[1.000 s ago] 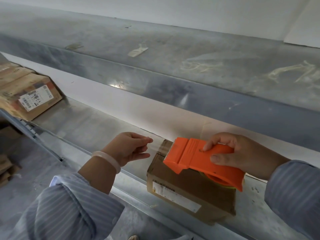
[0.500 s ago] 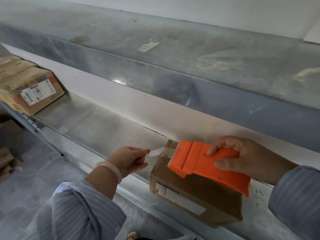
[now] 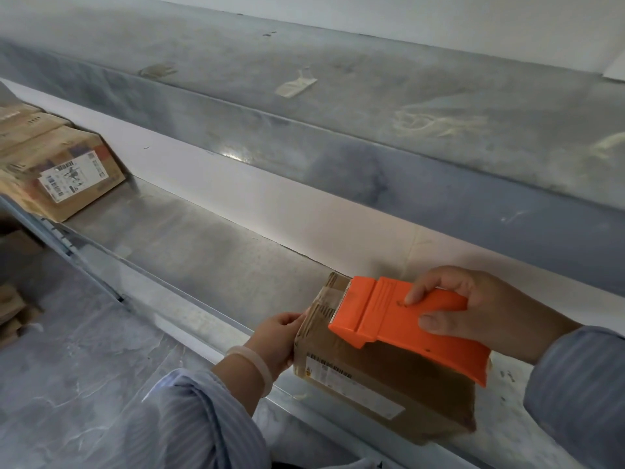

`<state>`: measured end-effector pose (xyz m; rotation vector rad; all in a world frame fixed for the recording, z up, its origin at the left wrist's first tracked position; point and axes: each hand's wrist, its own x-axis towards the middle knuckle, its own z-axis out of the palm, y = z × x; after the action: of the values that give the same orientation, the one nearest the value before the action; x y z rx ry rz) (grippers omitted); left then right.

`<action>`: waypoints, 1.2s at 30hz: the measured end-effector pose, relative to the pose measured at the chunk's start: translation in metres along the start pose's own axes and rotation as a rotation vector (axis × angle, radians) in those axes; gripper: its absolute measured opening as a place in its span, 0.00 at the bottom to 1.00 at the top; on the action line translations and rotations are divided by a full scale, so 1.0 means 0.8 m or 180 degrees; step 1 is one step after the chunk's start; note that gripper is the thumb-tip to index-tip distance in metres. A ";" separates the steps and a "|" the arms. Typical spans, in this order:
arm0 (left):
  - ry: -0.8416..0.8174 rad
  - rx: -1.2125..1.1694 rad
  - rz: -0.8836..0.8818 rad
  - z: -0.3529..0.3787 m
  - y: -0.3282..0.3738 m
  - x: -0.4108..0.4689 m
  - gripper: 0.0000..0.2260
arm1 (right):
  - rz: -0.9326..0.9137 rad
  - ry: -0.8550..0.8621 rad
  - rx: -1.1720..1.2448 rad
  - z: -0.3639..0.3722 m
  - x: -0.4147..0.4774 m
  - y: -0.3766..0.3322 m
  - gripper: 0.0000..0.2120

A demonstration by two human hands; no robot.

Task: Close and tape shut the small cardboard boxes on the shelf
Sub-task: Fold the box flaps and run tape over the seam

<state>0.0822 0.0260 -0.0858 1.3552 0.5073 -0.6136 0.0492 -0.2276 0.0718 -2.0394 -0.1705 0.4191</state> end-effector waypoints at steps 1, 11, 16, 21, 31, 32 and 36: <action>0.0041 0.0075 -0.0033 0.000 -0.001 0.000 0.08 | -0.0003 -0.0016 -0.0017 0.000 0.000 0.000 0.09; -0.0484 0.2096 0.2403 -0.017 0.072 -0.030 0.32 | 0.0000 -0.0052 -0.0086 -0.002 0.000 0.001 0.12; -0.1483 0.4792 0.2523 0.006 0.106 -0.039 0.60 | -0.0010 -0.0044 -0.0138 -0.004 0.001 0.000 0.11; -0.1558 0.4859 0.2601 0.007 0.106 -0.033 0.56 | 0.0044 -0.0103 -0.0132 -0.005 0.003 0.000 0.13; -0.1484 0.5476 0.2654 0.007 0.103 -0.039 0.54 | 0.0132 -0.0216 -0.0141 -0.011 -0.003 -0.007 0.13; -0.1480 0.5578 0.2596 0.008 0.105 -0.041 0.55 | 0.0146 -0.0220 -0.0129 -0.012 -0.006 -0.006 0.12; -0.1486 0.5754 0.2500 0.010 0.107 -0.044 0.54 | 0.0169 -0.0192 -0.0095 -0.018 -0.014 -0.001 0.10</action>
<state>0.1133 0.0309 0.0012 2.6807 -1.3019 -0.6279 0.0442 -0.2428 0.0811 -2.0653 -0.1605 0.5144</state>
